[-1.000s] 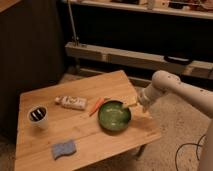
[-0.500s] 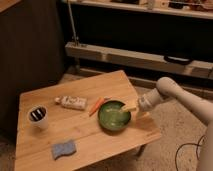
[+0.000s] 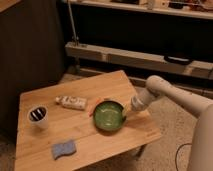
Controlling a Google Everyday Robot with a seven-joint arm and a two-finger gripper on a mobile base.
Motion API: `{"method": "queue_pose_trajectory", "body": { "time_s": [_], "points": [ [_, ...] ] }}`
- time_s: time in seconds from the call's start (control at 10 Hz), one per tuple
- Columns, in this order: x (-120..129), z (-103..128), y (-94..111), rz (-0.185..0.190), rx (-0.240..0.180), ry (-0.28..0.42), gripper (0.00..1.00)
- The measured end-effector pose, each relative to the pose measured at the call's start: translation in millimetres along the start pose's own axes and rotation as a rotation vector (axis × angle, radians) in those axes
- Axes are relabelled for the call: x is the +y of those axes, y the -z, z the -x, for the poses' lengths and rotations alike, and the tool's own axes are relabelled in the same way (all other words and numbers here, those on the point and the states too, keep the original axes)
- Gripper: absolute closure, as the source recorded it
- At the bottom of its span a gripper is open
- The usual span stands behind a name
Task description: Drag the ceramic bowl in a circle
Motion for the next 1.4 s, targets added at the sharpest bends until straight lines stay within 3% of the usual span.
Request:
{"method": "queue_pose_trajectory", "body": {
  "time_s": [0.6,0.8,1.2,1.4],
  "points": [
    [3,6,-18,-0.018,0.021,-0.009,0.61],
    [13,13,-20,-0.032,0.016,0.005,0.78],
    [54,34,-30,-0.092,0.024,0.090,0.80],
    [67,51,-26,-0.130,0.006,0.112,0.80]
  ]
}}
